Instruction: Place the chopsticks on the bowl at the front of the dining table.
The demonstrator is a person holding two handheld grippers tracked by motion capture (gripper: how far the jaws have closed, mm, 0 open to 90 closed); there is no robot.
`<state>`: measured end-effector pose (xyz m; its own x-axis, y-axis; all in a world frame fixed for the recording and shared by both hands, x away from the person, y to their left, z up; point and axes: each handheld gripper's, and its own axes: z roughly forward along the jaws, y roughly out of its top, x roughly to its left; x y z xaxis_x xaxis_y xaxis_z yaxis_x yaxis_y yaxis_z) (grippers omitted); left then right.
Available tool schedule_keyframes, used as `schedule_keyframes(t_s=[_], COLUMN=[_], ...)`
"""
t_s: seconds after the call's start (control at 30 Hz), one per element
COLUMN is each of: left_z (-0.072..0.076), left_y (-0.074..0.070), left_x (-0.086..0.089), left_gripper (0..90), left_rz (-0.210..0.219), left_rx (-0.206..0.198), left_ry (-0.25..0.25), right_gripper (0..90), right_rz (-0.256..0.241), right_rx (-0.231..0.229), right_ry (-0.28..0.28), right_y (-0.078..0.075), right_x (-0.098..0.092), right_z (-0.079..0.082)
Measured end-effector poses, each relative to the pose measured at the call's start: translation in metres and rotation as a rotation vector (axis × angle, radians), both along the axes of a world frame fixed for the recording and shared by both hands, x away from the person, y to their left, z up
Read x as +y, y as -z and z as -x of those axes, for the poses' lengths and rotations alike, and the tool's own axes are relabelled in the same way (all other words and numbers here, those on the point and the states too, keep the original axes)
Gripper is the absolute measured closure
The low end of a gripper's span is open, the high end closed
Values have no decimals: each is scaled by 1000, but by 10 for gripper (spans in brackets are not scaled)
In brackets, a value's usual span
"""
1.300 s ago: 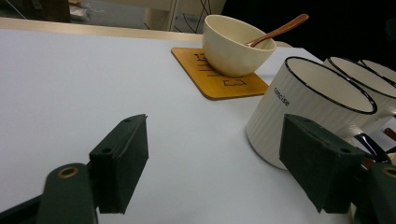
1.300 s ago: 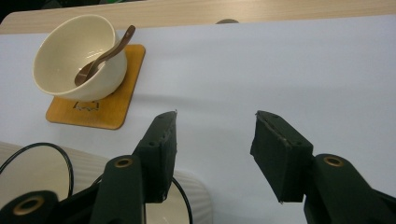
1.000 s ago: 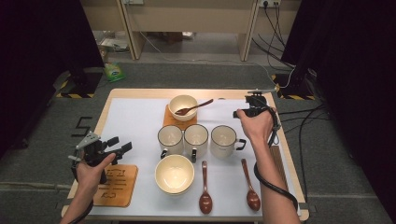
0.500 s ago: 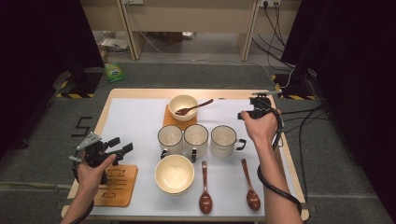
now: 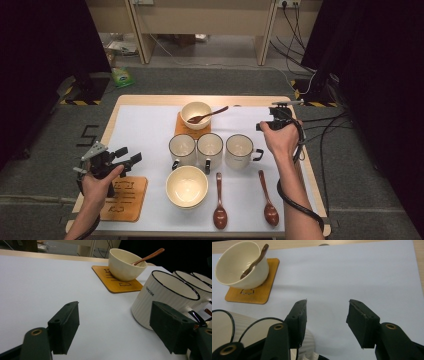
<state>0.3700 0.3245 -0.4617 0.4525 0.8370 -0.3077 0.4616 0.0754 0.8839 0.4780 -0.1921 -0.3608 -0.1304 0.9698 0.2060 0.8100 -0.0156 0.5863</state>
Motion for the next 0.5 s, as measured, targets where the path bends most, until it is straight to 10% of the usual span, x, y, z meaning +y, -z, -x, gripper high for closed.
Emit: schedule_keyframes(t_s=[0.5], left_z=[0], left_y=[0], left_x=[-2], left_gripper=[233], left_rz=[0], left_rx=[-2], left_ry=[5], right_gripper=[494], right_rz=[5], right_rx=[15], right_ry=[17], right_y=[2], right_x=[-10], right_z=[5])
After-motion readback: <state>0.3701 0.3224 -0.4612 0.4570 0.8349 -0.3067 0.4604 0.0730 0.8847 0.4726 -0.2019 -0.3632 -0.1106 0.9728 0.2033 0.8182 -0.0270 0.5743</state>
